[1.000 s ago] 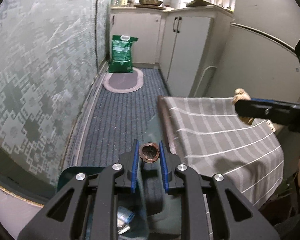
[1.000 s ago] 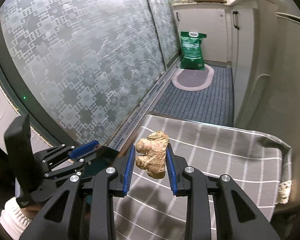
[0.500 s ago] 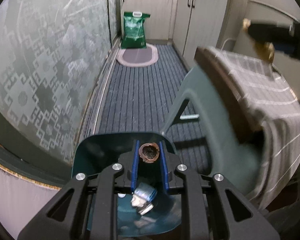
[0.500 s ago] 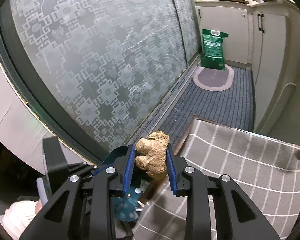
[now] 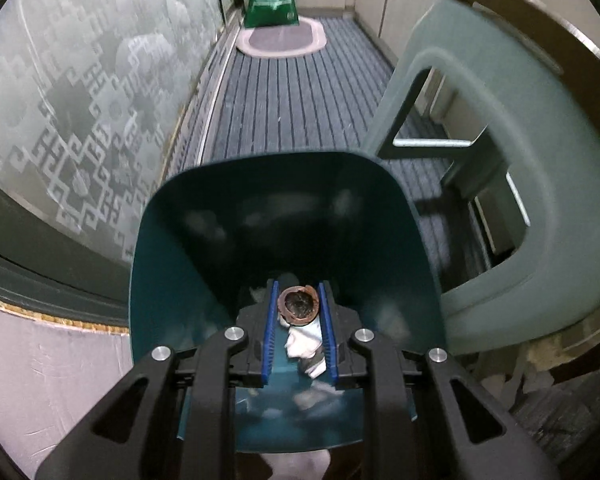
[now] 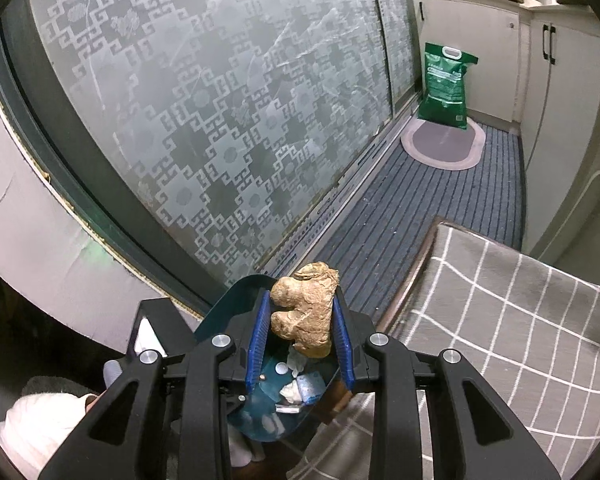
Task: Collect trash
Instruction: 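Open both tools to drop the walnut shell and ginger into the bin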
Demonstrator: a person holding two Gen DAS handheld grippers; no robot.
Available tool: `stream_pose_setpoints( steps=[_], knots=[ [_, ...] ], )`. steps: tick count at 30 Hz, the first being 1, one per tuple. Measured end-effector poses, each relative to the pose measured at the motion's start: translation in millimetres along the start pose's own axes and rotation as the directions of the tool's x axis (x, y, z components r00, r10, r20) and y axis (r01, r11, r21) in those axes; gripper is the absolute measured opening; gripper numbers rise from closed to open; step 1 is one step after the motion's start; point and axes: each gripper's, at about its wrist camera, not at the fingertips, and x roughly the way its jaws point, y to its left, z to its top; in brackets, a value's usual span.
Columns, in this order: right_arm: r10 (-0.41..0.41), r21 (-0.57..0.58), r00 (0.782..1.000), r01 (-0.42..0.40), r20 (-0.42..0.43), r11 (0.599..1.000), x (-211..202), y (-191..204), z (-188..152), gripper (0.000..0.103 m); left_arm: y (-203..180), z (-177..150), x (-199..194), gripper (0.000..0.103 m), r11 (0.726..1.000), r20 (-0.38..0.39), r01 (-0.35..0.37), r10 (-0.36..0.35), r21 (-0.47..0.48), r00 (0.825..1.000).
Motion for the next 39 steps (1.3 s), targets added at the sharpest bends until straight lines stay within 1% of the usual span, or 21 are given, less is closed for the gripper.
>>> stream_pose_setpoints(
  steps=[3,6,13,15,18,21,23,26,30,34,36,39],
  knots=[
    [0.002,-0.005,1.000,-0.002,-0.013,1.000,5,4,0,0.030,3,-4,6,0.022,1.000,-0.027,-0.001,0.001,0.002,1.000],
    [0.001,-0.011,0.999,-0.001,-0.032,1.000,11,7,-1,0.031,4,-7,8,0.024,1.000,-0.035,0.003,-0.003,0.009,0.999],
    [-0.003,-0.023,0.998,0.001,-0.064,1.000,25,15,-4,0.030,16,-11,0,0.024,1.000,-0.020,-0.001,0.001,-0.007,1.000],
    [-0.004,-0.025,0.997,0.002,-0.076,1.000,31,18,-6,0.031,20,-11,-7,0.023,1.000,-0.001,0.000,0.000,-0.010,1.000],
    [-0.005,-0.031,0.995,0.002,-0.098,1.000,41,24,-11,0.031,27,-9,-23,0.022,1.000,0.049,-0.010,0.011,-0.020,0.999],
    [-0.007,-0.047,0.992,0.001,-0.125,0.999,53,31,-17,0.030,36,-5,-48,0.021,0.999,0.115,-0.006,0.012,-0.049,0.993],
    [-0.012,-0.060,0.989,0.003,-0.147,0.998,63,37,-20,0.030,42,-3,-71,0.021,0.998,0.176,-0.005,0.017,-0.069,0.984],
    [-0.023,-0.085,0.983,0.007,-0.185,0.996,80,46,-27,0.030,46,0,-97,0.020,0.996,0.241,0.012,0.010,-0.092,0.970],
    [-0.040,-0.108,0.975,0.016,-0.220,0.994,99,55,-35,0.030,52,2,-134,0.017,0.993,0.333,0.033,0.007,-0.114,0.943],
    [-0.050,-0.133,0.966,0.016,-0.254,0.991,113,65,-42,0.030,55,2,-168,0.017,0.992,0.409,0.039,0.014,-0.121,0.912],
    [-0.063,-0.158,0.960,0.020,-0.271,0.987,122,73,-47,0.030,55,0,-181,0.017,0.991,0.438,0.052,0.007,-0.122,0.899],
    [-0.080,-0.182,0.951,0.026,-0.298,0.983,134,78,-55,0.030,58,-3,-195,0.017,0.990,0.466,0.067,-0.002,-0.122,0.885]
  ],
)
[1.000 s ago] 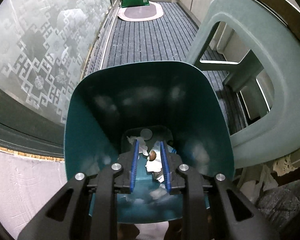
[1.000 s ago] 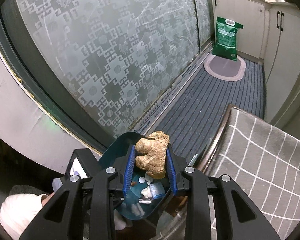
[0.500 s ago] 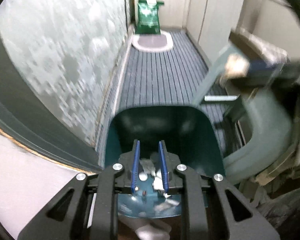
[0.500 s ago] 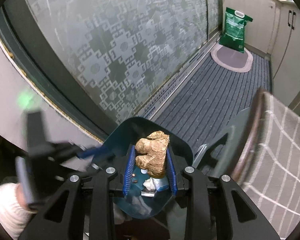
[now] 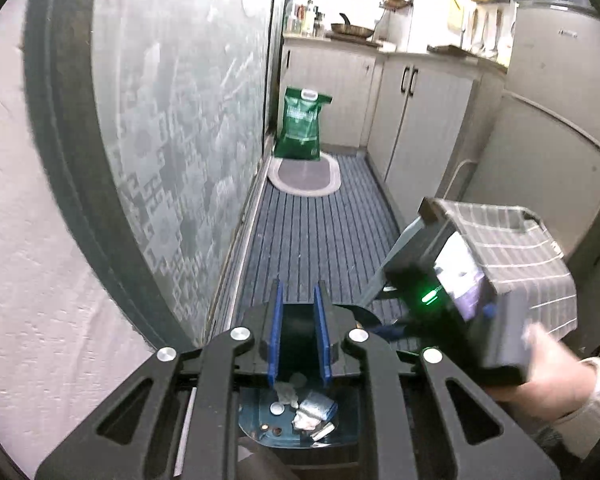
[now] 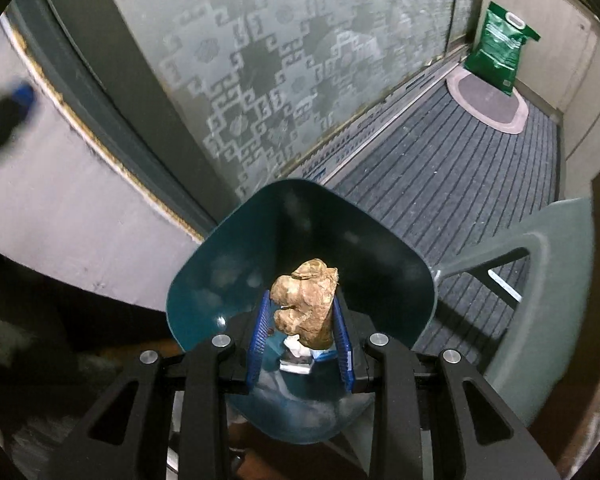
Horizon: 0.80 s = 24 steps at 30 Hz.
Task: Collect trash
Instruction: 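Open both tools to drop the walnut shell and ginger into the bin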
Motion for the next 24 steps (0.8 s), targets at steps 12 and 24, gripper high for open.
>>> stream_pose_setpoints(
  steps=[12,24],
  knots=[
    [-0.038,-0.045,0.989,0.032,-0.142,0.998,60,6,-13,0.030,12,2,-21,0.017,1.000,0.042,0.024,-0.023,-0.018,0.999],
    [-0.070,-0.074,0.977,0.056,-0.204,0.996,76,12,-26,0.042,8,5,-28,0.017,0.999,0.057,0.036,-0.035,-0.010,0.998]
  ],
)
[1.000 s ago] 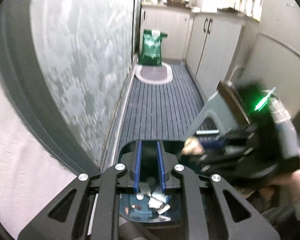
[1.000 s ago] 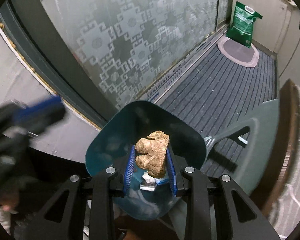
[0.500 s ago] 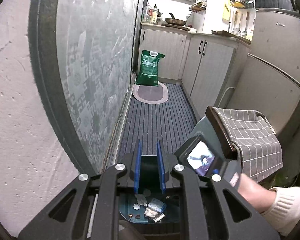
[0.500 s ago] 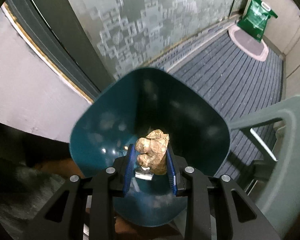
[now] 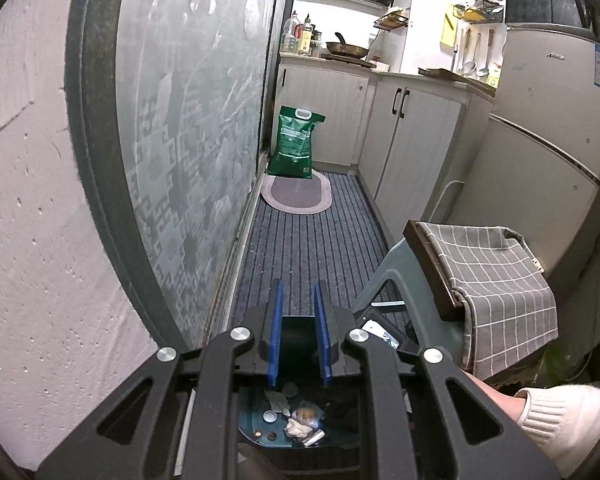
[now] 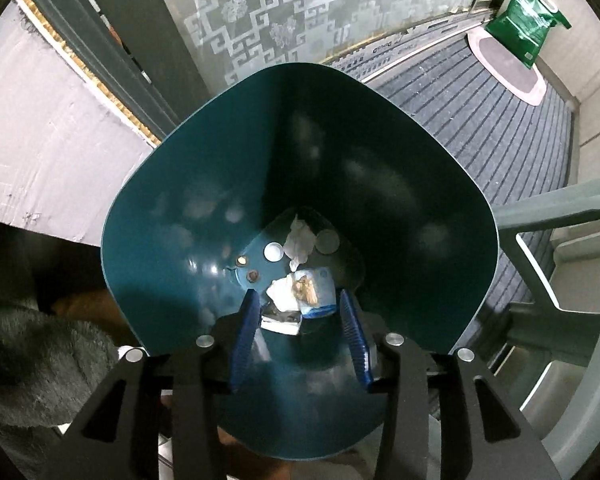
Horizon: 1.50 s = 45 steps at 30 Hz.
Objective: Collect trash
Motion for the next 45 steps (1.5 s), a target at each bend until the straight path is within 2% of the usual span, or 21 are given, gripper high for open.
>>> stream_pose_setpoints(
  steps=[2,6,13,16,21,27,33,38,40,41,43,45],
  knots=[
    [0.006,-0.001,1.000,-0.006,0.009,1.000,-4,-1,0,0.031,-1,1,-1,0.017,1.000,0.003,0.004,-0.004,0.000,1.000],
    [0.011,-0.005,0.999,-0.011,0.043,1.000,-17,2,1,0.030,-6,5,-8,0.022,1.000,0.017,0.009,-0.009,0.005,1.000],
    [0.024,0.005,0.980,-0.025,0.197,1.000,-71,6,-1,0.030,-16,8,-15,0.024,1.000,0.037,-0.007,0.006,0.029,0.999],
    [0.012,0.017,0.961,-0.018,0.276,1.000,-105,3,-5,0.030,-18,8,-14,0.026,0.999,0.034,-0.020,0.019,0.033,0.999],
    [-0.017,0.056,0.913,-0.007,0.408,0.998,-156,-6,-21,0.030,-27,6,-17,0.029,0.997,0.040,-0.043,0.040,0.064,0.998],
    [-0.073,0.072,0.867,0.043,0.493,0.996,-200,-20,-42,0.030,-36,3,-20,0.040,0.995,0.056,-0.044,0.039,0.087,0.998],
    [-0.110,0.097,0.817,0.066,0.566,0.993,-240,-32,-71,0.041,-44,2,-22,0.053,0.995,0.077,-0.041,0.034,0.094,0.996],
    [-0.153,0.126,0.775,0.095,0.614,0.987,-265,-42,-96,0.058,-52,-1,-22,0.060,0.994,0.088,-0.035,0.026,0.103,0.996],
    [-0.160,0.139,0.761,0.092,0.629,0.986,-273,-47,-105,0.062,-54,-3,-22,0.071,0.995,0.097,-0.032,0.023,0.099,0.995],
    [-0.170,0.154,0.752,0.092,0.637,0.984,-277,-50,-112,0.064,-56,-3,-23,0.071,0.995,0.104,-0.031,0.021,0.096,0.994],
    [-0.194,0.177,0.737,0.103,0.647,0.979,-282,-55,-122,0.071,-57,-4,-22,0.081,0.996,0.112,-0.023,0.013,0.089,0.994],
    [-0.220,0.206,0.722,0.108,0.656,0.973,-287,-59,-134,0.076,-59,-5,-22,0.086,0.996,0.123,-0.023,0.012,0.089,0.992]
  ],
)
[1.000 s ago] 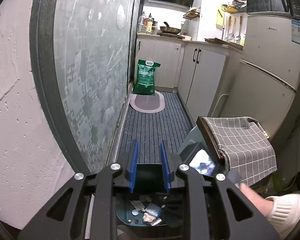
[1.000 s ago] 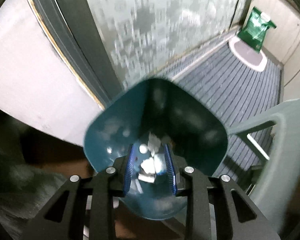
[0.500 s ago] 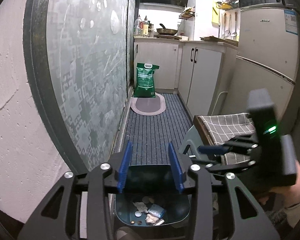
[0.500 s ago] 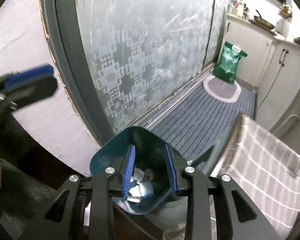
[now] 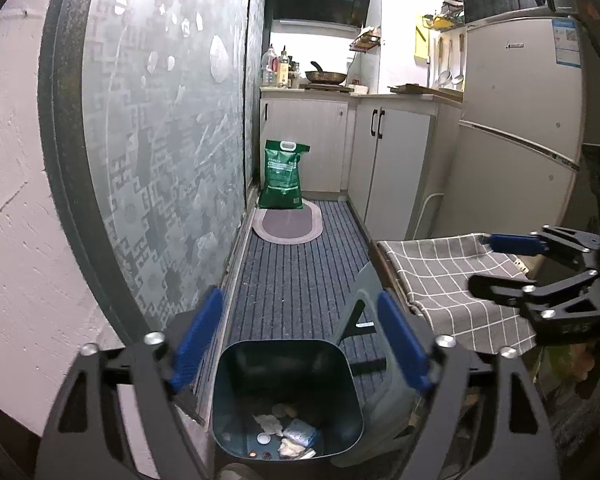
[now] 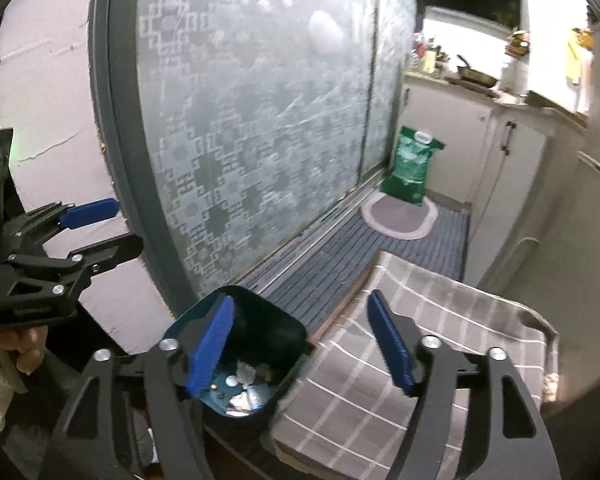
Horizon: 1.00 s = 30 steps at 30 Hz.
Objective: Collect trash
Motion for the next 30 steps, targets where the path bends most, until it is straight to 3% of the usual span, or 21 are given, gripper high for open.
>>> stream_pose_setpoints(
  steps=[6,9,19,30],
  knots=[
    [-0.064,0.040,0.998,0.064,0.007,0.997,-14,-18,-17,0.092,-8,-2,0,0.100,1.000,0.018,-0.019,0.019,-0.006,1.000],
    [-0.089,0.064,0.996,0.088,0.018,0.994,-21,-26,-22,0.099,-13,-2,1,0.100,0.999,0.017,-0.035,0.036,-0.009,0.999],
    [-0.140,0.102,0.990,0.139,0.009,0.985,-23,-38,-34,0.100,-27,-2,11,0.100,0.999,-0.024,-0.038,0.038,-0.008,0.999],
    [-0.125,0.093,0.992,0.122,0.021,0.988,-25,-31,-33,0.100,-32,-2,12,0.100,0.999,-0.021,-0.043,0.043,-0.014,0.999]
  ],
)
